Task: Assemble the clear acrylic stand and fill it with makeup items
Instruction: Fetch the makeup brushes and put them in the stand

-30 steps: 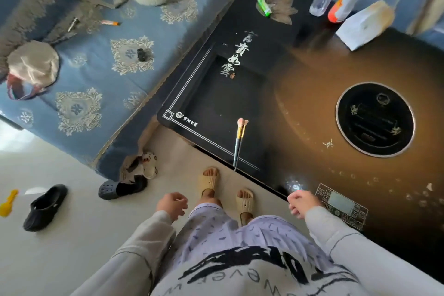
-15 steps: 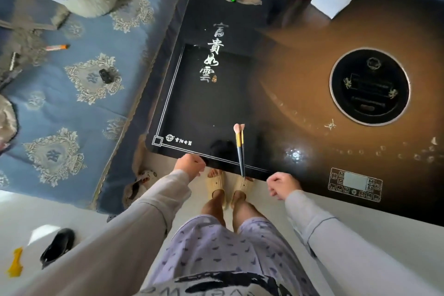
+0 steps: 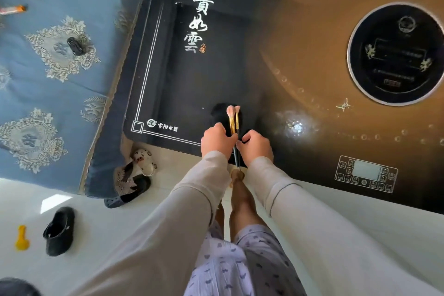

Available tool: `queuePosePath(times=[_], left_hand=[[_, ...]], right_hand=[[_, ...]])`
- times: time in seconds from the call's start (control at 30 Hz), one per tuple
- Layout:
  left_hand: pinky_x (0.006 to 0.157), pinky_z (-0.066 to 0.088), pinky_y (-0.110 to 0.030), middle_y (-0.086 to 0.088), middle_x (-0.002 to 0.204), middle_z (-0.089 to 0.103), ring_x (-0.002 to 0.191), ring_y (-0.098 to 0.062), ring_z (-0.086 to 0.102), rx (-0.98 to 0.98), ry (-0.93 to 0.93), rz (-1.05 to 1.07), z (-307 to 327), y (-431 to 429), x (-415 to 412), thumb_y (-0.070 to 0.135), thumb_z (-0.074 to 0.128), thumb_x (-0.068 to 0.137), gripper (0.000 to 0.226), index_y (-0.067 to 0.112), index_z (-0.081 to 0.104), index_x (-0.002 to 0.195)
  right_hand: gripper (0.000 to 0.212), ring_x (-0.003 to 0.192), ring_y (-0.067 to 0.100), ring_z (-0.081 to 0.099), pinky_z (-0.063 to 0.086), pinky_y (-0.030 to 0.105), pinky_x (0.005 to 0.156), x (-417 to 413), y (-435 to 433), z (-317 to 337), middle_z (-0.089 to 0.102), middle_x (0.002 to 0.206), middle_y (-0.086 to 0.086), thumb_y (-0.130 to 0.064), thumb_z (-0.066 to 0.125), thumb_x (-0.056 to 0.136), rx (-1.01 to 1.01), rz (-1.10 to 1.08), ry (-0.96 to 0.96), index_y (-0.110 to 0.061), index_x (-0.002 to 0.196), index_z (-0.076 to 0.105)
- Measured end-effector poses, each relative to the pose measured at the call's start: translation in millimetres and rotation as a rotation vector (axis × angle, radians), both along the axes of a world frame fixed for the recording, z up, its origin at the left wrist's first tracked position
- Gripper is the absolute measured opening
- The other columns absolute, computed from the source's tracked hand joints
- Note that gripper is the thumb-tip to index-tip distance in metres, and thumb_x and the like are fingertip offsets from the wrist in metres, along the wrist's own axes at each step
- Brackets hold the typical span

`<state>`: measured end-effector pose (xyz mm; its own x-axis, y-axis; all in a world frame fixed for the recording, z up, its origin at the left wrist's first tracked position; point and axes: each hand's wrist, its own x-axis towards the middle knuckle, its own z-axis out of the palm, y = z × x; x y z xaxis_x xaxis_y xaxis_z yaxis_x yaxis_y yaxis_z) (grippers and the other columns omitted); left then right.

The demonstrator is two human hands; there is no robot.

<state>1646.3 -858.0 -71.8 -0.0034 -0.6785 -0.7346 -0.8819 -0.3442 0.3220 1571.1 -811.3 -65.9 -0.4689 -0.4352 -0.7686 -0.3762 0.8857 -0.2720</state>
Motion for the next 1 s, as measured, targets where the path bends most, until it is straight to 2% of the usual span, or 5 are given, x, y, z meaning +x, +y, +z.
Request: queuePosePath(times=[0.2, 0.4, 0.77, 0.87, 1.0], left_hand=[[0.066, 0.046, -0.032, -0.011, 0.087, 0.060, 0.079, -0.030, 0.059, -0.022, -0.077, -0.093, -6.7, 1.1, -11.2, 0.013, 0.058, 0.081, 0.012, 0.006, 0.058, 0.091], [0.060, 0.043, -0.030, 0.000, 0.058, 0.042, 0.066, -0.025, 0.052, -0.009, -0.166, -0.199, -3.8, 6.9, -6.0, 0.016, 0.058, 0.083, 0.010, 0.013, 0.049, 0.079], [0.073, 0.042, -0.025, -0.006, 0.090, 0.062, 0.080, -0.022, 0.054, 0.188, -0.061, -0.282, 37.7, 47.3, 58.7, 0.018, 0.058, 0.084, 0.018, 0.012, 0.065, 0.100], [0.079, 0.045, -0.024, -0.011, 0.103, 0.069, 0.090, -0.027, 0.062, 0.214, -0.049, -0.199, 53.1, 61.8, 85.0, 0.016, 0.061, 0.082, 0.018, 0.011, 0.065, 0.099], [0.076, 0.044, -0.026, -0.016, 0.103, 0.070, 0.082, -0.026, 0.059, 0.180, -0.051, -0.102, 65.5, 77.5, 118.1, 0.014, 0.063, 0.082, 0.002, 0.014, 0.061, 0.083]], right_hand=[[0.023, 0.095, 0.026, 0.065, 0.049, 0.029, 0.072, -1.9, 1.5, -3.6, 0.068, 0.104, 0.007, -0.031, 0.054, 0.090, 0.018, 0.175, 0.143, -0.013, 0.104, 0.058], [0.020, 0.091, 0.028, 0.067, 0.044, 0.028, 0.065, -18.0, 12.2, -4.7, 0.069, 0.100, 0.010, -0.023, 0.053, 0.089, 0.048, 0.210, 0.246, -0.011, 0.103, 0.062], [0.012, 0.071, 0.023, 0.054, 0.042, 0.025, 0.066, -55.1, 90.4, 34.5, 0.059, 0.078, 0.007, -0.013, 0.064, 0.081, -0.052, 0.057, -0.039, -0.014, 0.074, 0.054], [0.023, 0.047, 0.014, 0.059, 0.050, 0.024, 0.051, -71.5, 121.1, 45.3, 0.064, 0.076, 0.017, -0.001, 0.059, 0.082, -0.114, -0.059, -0.113, -0.015, 0.068, 0.047], [0.027, 0.040, 0.007, 0.058, 0.045, 0.012, 0.033, -90.3, 158.5, 51.7, 0.065, 0.090, 0.026, 0.008, 0.053, 0.084, -0.109, -0.325, -0.153, 0.001, 0.110, 0.057]])
